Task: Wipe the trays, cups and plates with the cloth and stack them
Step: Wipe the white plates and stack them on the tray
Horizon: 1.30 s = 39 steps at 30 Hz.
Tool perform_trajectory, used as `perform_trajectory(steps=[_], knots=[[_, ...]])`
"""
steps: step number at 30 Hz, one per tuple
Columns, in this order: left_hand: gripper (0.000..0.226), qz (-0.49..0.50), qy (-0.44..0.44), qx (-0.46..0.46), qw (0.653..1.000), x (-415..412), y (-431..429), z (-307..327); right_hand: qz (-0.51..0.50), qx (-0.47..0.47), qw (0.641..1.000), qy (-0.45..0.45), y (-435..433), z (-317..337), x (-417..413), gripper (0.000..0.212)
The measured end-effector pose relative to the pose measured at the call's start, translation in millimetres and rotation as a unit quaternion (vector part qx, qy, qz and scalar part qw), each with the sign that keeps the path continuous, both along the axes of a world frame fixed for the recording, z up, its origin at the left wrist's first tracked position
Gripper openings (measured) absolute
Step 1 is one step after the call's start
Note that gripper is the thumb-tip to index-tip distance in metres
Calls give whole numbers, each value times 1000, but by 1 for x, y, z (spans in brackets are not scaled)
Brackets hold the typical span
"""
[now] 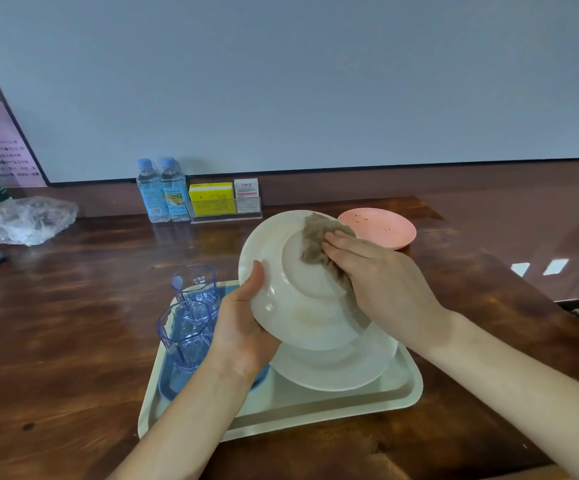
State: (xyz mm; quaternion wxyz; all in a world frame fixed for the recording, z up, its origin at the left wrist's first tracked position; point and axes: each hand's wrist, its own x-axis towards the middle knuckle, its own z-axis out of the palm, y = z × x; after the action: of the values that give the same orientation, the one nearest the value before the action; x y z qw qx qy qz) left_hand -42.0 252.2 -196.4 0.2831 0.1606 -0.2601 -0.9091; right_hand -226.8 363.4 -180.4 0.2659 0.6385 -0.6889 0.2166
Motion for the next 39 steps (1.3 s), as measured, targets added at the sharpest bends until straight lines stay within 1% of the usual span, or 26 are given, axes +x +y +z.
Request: perform_trajectory(steps=[3, 6, 9, 12, 14, 17, 21, 24, 28, 29, 30, 32, 34, 37, 39], knots=[[50, -4, -8, -3, 1000, 2, -1, 1, -20, -28, 999, 0, 8, -9, 11, 53], [52, 0, -3, -11, 1000, 2, -6, 0, 2, -49, 999, -14, 15, -19, 32, 37], [58, -14, 12, -8, 1000, 1, -8, -3, 69, -28, 996, -55, 6, -24, 48, 39], [51, -35, 38, 26, 998, -2, -7, -5, 135, 19, 987, -88, -18, -21, 48, 54], [50, -20, 43, 40, 998, -3, -10, -7, 153, 24, 984, -89, -32, -12, 44, 52], [48, -2, 40, 26, 999, -3, -11, -6, 134, 6, 989, -70, -40, -1, 30, 46], [51, -7, 34, 8, 999, 1, -13, -7, 56, -23, 997, -49, -29, 8, 9, 46], [52, -1, 35, 5, 999, 2, -13, -7, 23, -45, 998, -32, -12, 2, 6, 45], [51, -2, 26, 5, 1000, 2, -13, -7, 4, -70, 996, -47, 12, -18, 21, 39], [51, -1, 23, 2, 1000, 2, -13, -7, 17, -80, 996, -47, 16, -22, 29, 31], [52, -4, 19, -4, 1000, 2, -13, -8, 38, -84, 994, -51, 19, -23, 39, 28], [60, -30, 14, -18, 999, 1, -14, -10, 90, -65, 992, -65, 19, -22, 54, 35], [65, -54, 16, -19, 998, 2, -14, -11, 128, -44, 989, -64, 14, -18, 56, 34], [64, -49, 19, -17, 998, 4, -18, -10, 161, -32, 985, -48, 8, -14, 43, 32], [63, -32, 12, -18, 999, 4, -20, -9, 163, -39, 985, -39, 11, -18, 32, 32]])
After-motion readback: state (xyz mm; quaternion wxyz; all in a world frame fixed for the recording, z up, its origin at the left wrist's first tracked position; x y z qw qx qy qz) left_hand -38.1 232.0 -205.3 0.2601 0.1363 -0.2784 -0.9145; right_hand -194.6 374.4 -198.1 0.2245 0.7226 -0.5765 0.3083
